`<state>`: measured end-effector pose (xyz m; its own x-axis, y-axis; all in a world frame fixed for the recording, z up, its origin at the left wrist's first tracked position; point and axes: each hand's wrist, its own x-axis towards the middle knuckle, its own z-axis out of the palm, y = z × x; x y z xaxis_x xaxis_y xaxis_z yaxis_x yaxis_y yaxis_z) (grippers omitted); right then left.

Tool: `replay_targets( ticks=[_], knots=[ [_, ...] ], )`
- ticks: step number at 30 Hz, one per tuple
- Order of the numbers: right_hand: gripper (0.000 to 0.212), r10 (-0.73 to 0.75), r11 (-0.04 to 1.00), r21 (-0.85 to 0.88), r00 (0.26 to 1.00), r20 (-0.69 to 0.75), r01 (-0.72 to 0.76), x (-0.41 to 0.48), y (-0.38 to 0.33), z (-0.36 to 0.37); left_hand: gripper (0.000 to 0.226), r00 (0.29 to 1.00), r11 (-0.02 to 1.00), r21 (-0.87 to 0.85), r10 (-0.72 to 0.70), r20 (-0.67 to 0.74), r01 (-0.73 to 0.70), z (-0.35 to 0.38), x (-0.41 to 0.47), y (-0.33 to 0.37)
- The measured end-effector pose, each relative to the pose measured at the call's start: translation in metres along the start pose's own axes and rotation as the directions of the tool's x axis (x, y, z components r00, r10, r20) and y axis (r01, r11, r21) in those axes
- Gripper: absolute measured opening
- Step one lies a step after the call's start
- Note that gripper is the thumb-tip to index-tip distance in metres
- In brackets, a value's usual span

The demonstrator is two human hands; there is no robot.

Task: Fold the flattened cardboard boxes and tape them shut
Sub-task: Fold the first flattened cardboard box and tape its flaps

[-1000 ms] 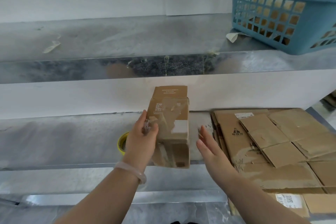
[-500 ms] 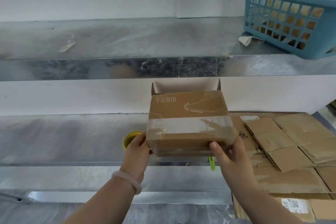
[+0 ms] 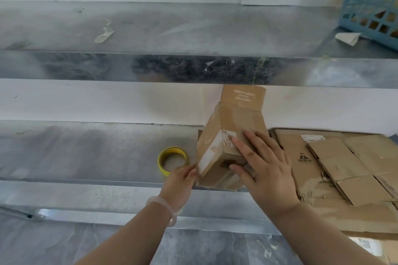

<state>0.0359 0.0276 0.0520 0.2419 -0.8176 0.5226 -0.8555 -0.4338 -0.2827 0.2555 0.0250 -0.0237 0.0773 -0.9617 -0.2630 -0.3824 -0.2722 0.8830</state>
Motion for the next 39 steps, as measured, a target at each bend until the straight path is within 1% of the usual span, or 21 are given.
replay_targets(
  ticks=[2,3,4,5,7,10,11,12,14,16,17,20,21,23,25,27,29,31,32,36,39],
  knots=[
    [0.055,0.006,1.0,-0.017,1.0,0.018,-0.005,0.005,-0.009,0.004,0.027,0.982,0.956,0.285,0.12,-0.147,-0.074,-0.012,0.001,-0.019],
    [0.056,-0.009,0.999,-0.043,0.999,0.047,0.011,0.008,-0.014,0.006,0.033,0.962,0.908,0.411,0.18,-0.205,-0.082,-0.02,0.001,-0.029],
    [0.057,-0.035,0.996,-0.084,0.995,0.089,0.042,0.01,-0.019,0.007,0.038,0.949,0.849,0.521,0.229,-0.218,-0.085,-0.027,0.001,-0.036],
    [0.059,-0.059,0.989,-0.124,0.989,0.133,0.076,0.011,-0.023,0.008,0.042,0.945,0.782,0.616,0.265,-0.19,-0.095,-0.035,0.001,-0.041],
    [0.061,-0.07,0.981,-0.164,0.98,0.188,0.102,0.01,-0.03,0.009,0.04,0.947,0.644,0.749,0.313,-0.074,-0.155,-0.049,0.004,-0.044],
    [0.068,-0.039,0.982,-0.171,0.978,0.207,0.076,0.006,-0.035,0.006,0.027,0.888,0.455,0.84,0.454,0.066,-0.296,-0.066,0.01,-0.045],
    [0.07,-0.034,0.982,-0.173,0.977,0.211,0.072,0.006,-0.037,0.005,0.025,0.875,0.436,0.843,0.477,0.08,-0.315,-0.07,0.011,-0.043],
    [0.068,-0.032,0.982,-0.174,0.977,0.212,0.07,0.006,-0.039,0.004,0.023,0.871,0.455,0.83,0.486,0.072,-0.322,-0.073,0.011,-0.04],
    [0.059,-0.018,0.983,-0.176,0.976,0.216,0.057,0.008,-0.045,0.001,0.018,0.863,0.569,0.748,0.505,0.011,-0.342,-0.08,0.007,-0.032],
    [0.058,0.028,0.988,-0.152,0.972,0.235,0.008,0.01,-0.048,-0.002,0.015,0.847,0.705,0.587,0.529,-0.062,-0.398,-0.089,0.0,-0.022],
    [0.059,0.051,0.991,-0.132,0.97,0.236,-0.02,0.012,-0.051,-0.004,0.017,0.843,0.754,0.507,0.53,-0.092,-0.418,-0.094,-0.005,-0.016],
    [0.063,0.066,0.997,-0.055,0.976,0.207,-0.055,0.02,-0.063,-0.009,0.032,0.815,0.799,0.373,0.556,-0.162,-0.471,-0.11,-0.021,0.001],
    [0.063,0.047,0.999,-0.01,0.98,0.193,-0.046,0.024,-0.07,-0.01,0.033,0.802,0.8,0.339,0.571,-0.175,-0.496,-0.115,-0.026,0.006],
    [0.062,0.004,0.991,0.128,0.978,0.207,-0.031,0.034,-0.086,-0.013,0.026,0.771,0.782,0.286,0.612,-0.177,-0.554,-0.123,-0.037,0.017],
    [0.063,0.009,0.958,0.269,0.949,0.314,-0.098,0.046,-0.104,-0.014,0.021,0.735,0.74,0.273,0.663,-0.14,-0.615,-0.13,-0.045,0.03],
    [0.066,0.059,0.924,0.332,0.927,0.371,-0.191,0.056,-0.115,-0.009,0.02,0.686,0.673,0.303,0.723,-0.08,-0.674,-0.134,-0.049,0.041],
    [0.05,0.11,0.907,0.358,0.946,0.306,-0.222,0.062,-0.123,-0.009,0.02,0.632,0.606,0.343,0.774,-0.043,-0.718,-0.136,-0.052,0.049],
    [0.031,0.16,0.888,0.397,0.966,0.203,-0.231,0.063,-0.128,-0.01,0.024,0.62,0.589,0.352,0.784,-0.028,-0.728,-0.14,-0.053,0.053],
    [0.025,0.182,0.881,0.408,0.967,0.179,-0.241,0.061,-0.128,-0.01,0.026,0.623,0.587,0.35,0.782,-0.013,-0.73,-0.141,-0.053,0.055],
    [0.01,0.244,0.863,0.404,0.95,0.194,-0.304,0.055,-0.126,-0.015,0.027,0.605,0.546,0.357,0.793,0.069,-0.758,-0.143,-0.058,0.062],
    [0.011,0.263,0.886,0.318,0.93,0.259,-0.339,0.053,-0.126,-0.02,0.024,0.616,0.543,0.375,0.781,0.104,-0.752,-0.143,-0.061,0.066]
  ],
)
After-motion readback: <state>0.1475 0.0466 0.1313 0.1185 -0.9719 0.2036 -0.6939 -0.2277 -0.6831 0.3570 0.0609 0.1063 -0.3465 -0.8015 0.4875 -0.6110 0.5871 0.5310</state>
